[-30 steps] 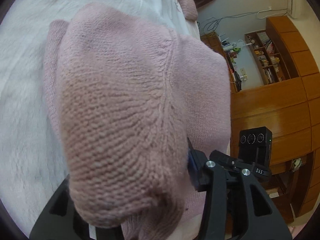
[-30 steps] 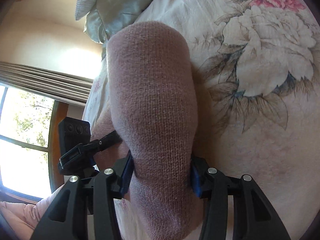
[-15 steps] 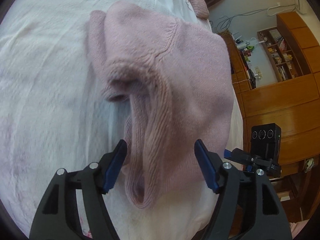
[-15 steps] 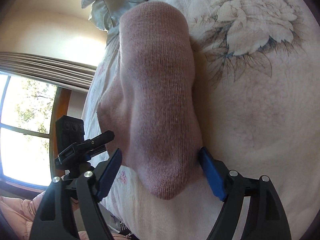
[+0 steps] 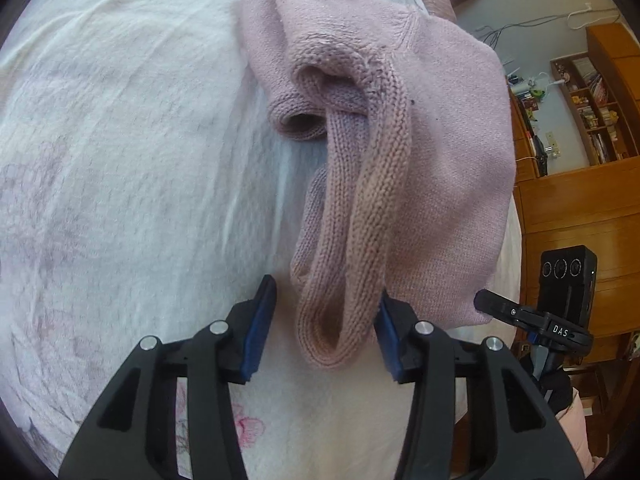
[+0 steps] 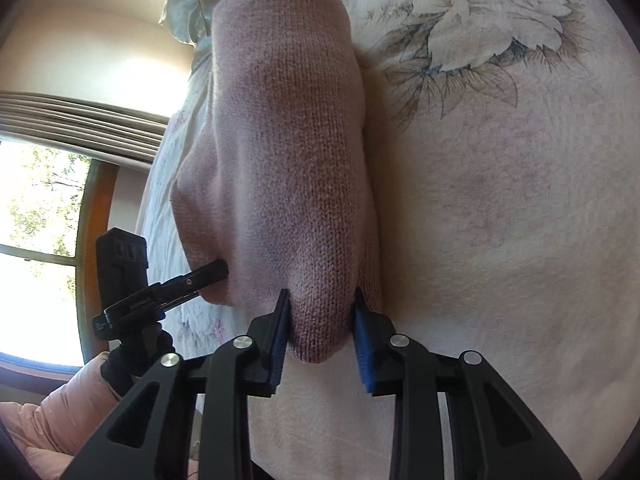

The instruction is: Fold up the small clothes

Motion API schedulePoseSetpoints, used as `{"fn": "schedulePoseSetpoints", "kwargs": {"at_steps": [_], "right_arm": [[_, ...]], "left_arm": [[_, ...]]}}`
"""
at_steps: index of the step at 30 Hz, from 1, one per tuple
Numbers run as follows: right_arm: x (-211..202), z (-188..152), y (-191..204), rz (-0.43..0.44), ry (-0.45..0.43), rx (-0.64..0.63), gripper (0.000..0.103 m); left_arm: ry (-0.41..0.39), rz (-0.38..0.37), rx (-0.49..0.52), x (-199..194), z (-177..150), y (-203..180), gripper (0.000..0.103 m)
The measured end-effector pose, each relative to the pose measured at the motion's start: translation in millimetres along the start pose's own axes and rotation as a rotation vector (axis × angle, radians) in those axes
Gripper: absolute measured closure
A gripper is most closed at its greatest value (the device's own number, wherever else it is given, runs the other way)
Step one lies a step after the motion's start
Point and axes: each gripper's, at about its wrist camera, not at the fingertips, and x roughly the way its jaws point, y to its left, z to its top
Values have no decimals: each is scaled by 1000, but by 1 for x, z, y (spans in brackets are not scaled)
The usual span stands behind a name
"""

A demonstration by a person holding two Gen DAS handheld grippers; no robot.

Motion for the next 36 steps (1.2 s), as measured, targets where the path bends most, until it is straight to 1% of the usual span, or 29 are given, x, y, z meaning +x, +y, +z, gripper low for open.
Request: {"fn": "schedulePoseSetpoints", "kwargs": {"at_steps": [1, 3, 5, 6, 7, 8, 9, 10, 11, 13, 15, 18, 20, 22, 23, 25, 28, 30, 32, 36], "right_arm": [[1, 0, -1, 1, -3, 11, 73], [-2, -1, 2, -18, -16, 5, 69], [-8, -3, 13, -46, -28, -20, 57], [-10, -3, 20, -70, -34, -34, 53], [-13, -5, 26, -96, -40, -51, 48], [-17, -8, 32, -128, -50, -69, 43], [-21, -10, 38, -157, -57, -82, 39], [-24, -13, 45, -190, -63, -93, 31], [-26, -16, 52, -220, -71, -103, 26], [-30, -23, 64, -275, -80, -127, 24], [-31, -29, 73, -320, -83, -145, 20], [-31, -42, 87, -377, -85, -167, 15], [-33, -49, 98, -422, -93, -180, 13], [-38, -54, 105, -441, -105, -194, 13], [-41, -56, 108, -452, -109, -196, 10], [-47, -58, 115, -490, -130, -204, 8], [-59, -62, 131, -597, -178, -221, 4], [-67, -61, 139, -648, -213, -229, 4], [-75, -60, 144, -656, -234, -231, 4], [-90, -60, 152, -605, -272, -223, 4]], "left_arm": [[0, 4, -2, 0, 0, 0, 56], [0, 24, 0, -3, 1, -7, 55], [-6, 68, 25, -10, 0, -15, 52], [-9, 90, 36, -14, 0, -20, 49], [-12, 111, 41, -18, -2, -24, 45], [-18, 123, 45, -23, -3, -28, 44], [-29, 131, 48, -28, -6, -32, 41], [-41, 145, 52, -33, -9, -36, 38], [-53, 162, 57, -38, -11, -41, 36], [-69, 190, 68, -48, -17, -50, 31], [-73, 211, 78, -56, -22, -57, 29], [-86, 229, 88, -66, -28, -70, 29], [-94, 244, 86, -71, -33, -79, 29], [-103, 269, 85, -78, -37, -82, 29], [-109, 276, 84, -79, -38, -85, 29], [-121, 284, 88, -88, -43, -81, 28], [-137, 308, 104, -100, -54, -84, 27], [-149, 320, 116, -106, -59, -92, 26], [-160, 331, 122, -112, -64, -97, 24], [-171, 345, 120, -121, -70, -106, 21]]}}
